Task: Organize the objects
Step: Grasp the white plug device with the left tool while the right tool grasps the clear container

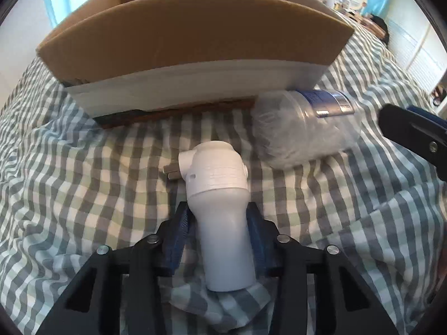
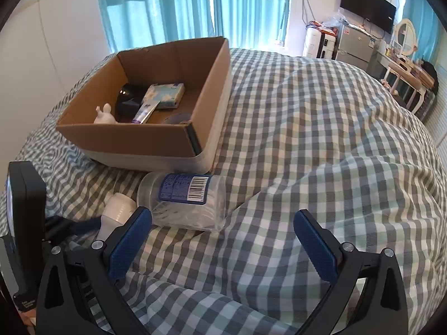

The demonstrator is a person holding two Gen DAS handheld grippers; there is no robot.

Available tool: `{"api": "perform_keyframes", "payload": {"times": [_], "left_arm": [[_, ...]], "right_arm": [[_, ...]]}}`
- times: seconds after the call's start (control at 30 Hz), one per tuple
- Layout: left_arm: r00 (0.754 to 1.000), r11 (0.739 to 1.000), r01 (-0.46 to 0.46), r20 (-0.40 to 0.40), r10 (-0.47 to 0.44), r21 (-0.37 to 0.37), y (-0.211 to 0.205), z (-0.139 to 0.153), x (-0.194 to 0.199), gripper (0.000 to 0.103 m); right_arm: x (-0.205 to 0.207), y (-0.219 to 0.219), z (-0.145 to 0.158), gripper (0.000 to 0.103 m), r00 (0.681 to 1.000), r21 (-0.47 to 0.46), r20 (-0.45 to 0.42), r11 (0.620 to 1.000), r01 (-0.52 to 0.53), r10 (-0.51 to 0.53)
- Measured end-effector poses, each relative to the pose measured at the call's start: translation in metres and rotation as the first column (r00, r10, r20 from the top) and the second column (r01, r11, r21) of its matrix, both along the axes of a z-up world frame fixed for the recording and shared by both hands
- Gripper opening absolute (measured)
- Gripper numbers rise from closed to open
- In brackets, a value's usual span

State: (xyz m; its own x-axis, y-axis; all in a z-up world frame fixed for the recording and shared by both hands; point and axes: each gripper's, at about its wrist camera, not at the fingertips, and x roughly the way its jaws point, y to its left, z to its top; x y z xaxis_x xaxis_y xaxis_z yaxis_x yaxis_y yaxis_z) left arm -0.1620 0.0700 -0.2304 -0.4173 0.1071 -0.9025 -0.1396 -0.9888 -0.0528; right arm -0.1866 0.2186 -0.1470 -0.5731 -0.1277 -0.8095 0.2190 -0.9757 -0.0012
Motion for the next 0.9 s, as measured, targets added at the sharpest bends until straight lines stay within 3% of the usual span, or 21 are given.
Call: {"api": "perform_keyframes", "payload": {"times": [0.27,0.43,0.6,0.73,0.9], "left_arm": [[0.996,0.994,-0.051,-0.064,0.057,0.093,-0.025,0.035,0.015,0.041],[0.987,0.995,-0.093,-0.131,0.098,0.046,-0.052,0.058,0.017,0.041],[0.983,0.992,-0.122,-0.138,0.124,0.024,-0.071,0.052,0.011,0.041],[0.984,0.992,-0.122,-0.125,0.125,0.027,-0.076,0.047,0.005,0.041],[0.988,0.994,-0.102,-0.112,0.105,0.035,-0.077,0.038,0.000,0.041]], "right_arm": [[-0.003,-0.029,0.003,0.102,0.999,0.029,0.003,0.999,-0.035,0.035],[-0.018,-0.053,-0.004,0.102,0.999,0.002,0.026,0.999,-0.046,0.046],[-0.034,-0.070,-0.021,0.102,0.998,0.034,0.052,0.999,-0.035,0.033],[-0.039,-0.078,-0.034,0.102,1.000,0.114,0.029,0.993,-0.013,0.010],[-0.045,-0.070,-0.042,0.102,0.999,0.122,0.034,0.992,0.037,-0.041]]}}
